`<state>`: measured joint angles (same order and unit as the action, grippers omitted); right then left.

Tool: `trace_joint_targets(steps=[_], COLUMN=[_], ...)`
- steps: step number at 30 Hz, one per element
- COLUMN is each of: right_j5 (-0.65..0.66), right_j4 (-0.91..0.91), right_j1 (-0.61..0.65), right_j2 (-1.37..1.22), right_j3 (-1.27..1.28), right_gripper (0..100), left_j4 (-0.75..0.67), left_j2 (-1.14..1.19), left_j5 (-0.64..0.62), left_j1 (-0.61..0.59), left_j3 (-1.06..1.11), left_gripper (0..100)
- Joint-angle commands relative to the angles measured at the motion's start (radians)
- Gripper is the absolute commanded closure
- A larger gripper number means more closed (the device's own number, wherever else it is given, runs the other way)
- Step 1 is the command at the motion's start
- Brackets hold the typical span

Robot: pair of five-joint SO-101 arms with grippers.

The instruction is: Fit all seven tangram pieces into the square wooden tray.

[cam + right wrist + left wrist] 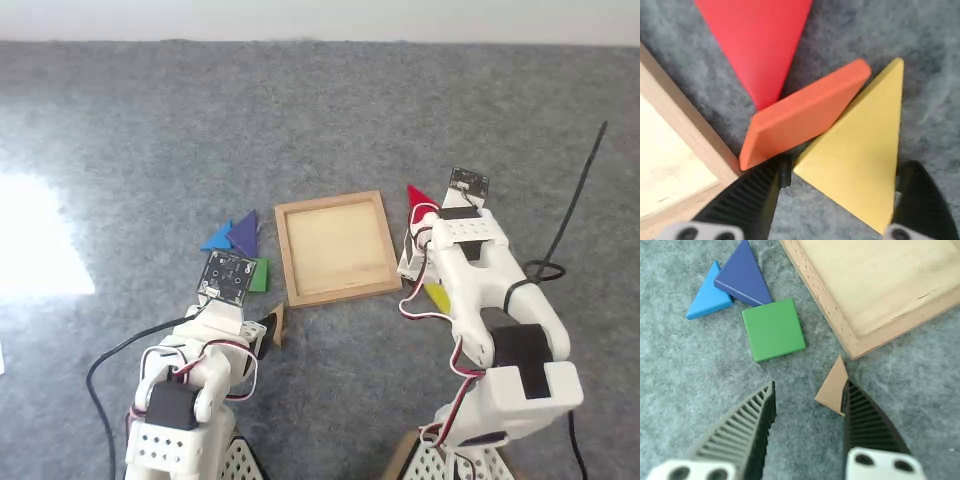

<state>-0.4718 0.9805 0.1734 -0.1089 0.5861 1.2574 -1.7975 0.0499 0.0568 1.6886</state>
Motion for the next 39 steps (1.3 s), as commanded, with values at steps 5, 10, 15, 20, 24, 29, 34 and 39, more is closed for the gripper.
trace_joint_targets(steps=[5, 10, 15, 20, 24, 29, 34, 39], right_j5=[-0.003, 0.0, 0.06, 0.101, 0.129, 0.227, 0.437, 0.618], right_j4=[-0.035, -0.015, 0.061, 0.111, 0.156, 0.168, 0.186, 0.259], right_j1=[-0.065, -0.062, -0.061, -0.051, 0.01, 0.14, 0.252, 0.354], right_j2=[-0.004, 0.008, 0.077, 0.219, 0.338, 0.397, 0.335, 0.142], right_j3=[-0.038, -0.046, -0.08, -0.089, -0.089, -0.121, -0.249, -0.453], right_gripper=[75.5, 75.4, 75.3, 75.3, 75.3, 75.4, 75.7, 75.3], left_j4=[0.005, 0.005, 0.005, 0.005, 0.005, 0.005, 0.005, 0.005], left_j2=[-0.021, -0.021, -0.021, -0.021, -0.021, -0.021, -0.021, -0.021], left_j5=[0.014, 0.014, 0.014, 0.014, 0.014, 0.014, 0.014, 0.014], left_j1=[0.005, 0.005, 0.005, 0.005, 0.005, 0.005, 0.005, 0.005], left_j3=[-0.005, -0.005, -0.005, -0.005, -0.005, -0.005, -0.005, -0.005], left_gripper=[79, 79, 79, 79, 79, 79, 79, 79])
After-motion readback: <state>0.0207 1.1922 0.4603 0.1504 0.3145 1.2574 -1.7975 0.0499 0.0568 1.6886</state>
